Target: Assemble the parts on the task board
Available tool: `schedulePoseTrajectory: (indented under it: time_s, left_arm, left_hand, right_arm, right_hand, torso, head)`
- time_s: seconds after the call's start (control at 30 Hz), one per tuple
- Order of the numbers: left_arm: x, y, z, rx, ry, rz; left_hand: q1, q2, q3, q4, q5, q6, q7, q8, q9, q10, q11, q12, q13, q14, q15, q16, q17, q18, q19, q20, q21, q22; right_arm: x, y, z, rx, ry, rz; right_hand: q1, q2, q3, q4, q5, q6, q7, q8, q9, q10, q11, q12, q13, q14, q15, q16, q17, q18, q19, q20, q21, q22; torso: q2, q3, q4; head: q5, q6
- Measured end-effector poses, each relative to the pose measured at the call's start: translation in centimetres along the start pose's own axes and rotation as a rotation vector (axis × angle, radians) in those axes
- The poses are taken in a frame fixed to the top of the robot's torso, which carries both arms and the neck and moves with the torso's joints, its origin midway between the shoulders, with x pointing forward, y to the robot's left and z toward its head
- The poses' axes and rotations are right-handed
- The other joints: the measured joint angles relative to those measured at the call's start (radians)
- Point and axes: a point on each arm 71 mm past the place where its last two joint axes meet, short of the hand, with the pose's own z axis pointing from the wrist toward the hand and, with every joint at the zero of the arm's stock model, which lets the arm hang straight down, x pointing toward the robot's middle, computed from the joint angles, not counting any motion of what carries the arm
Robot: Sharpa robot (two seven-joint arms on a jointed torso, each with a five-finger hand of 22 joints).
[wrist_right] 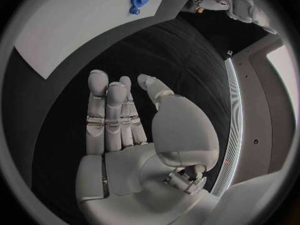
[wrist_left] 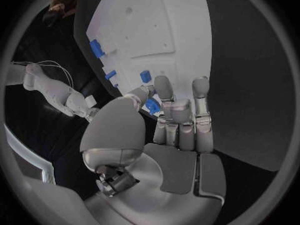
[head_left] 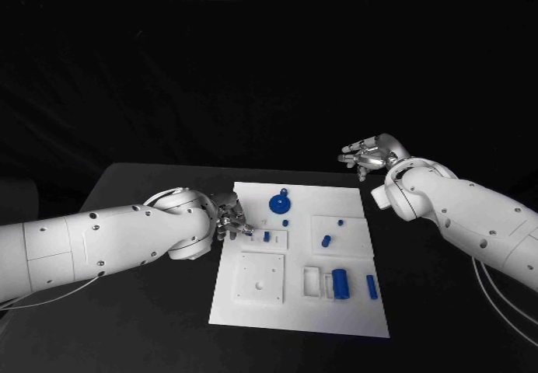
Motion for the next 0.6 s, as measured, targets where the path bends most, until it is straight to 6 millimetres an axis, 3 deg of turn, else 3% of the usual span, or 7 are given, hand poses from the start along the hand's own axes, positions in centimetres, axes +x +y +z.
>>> schedulePoseTrajectory:
  time_s: [0.6]
  left_arm:
    - [0.77,-0.36,0.92,0.038,-0.018,0.037]
  left_hand:
    - [0.002,0.002,0.005,0.001,-0.007,0.0,0.0,0.0,-0.001,0.0,0.0,0.0,-0.004,0.005,-0.002,-0.004,0.0,0.0,0.0,0.0,0.0,0.0]
  right_arm:
    - [0.15,0.06,0.01,-0.001,0.004,0.001]
  right_hand:
    - [0.0,0.0,0.0,0.0,0.004,0.001,-0.001,0.0,0.0,0.0,0.0,0.0,-0.004,0.0,0.0,0.0,-0.002,0.0,0.0,0.0,0.0,0.0]
  torso:
    - [0.0,0.0008,0.0004]
  head:
    - [-0.004,-0.003]
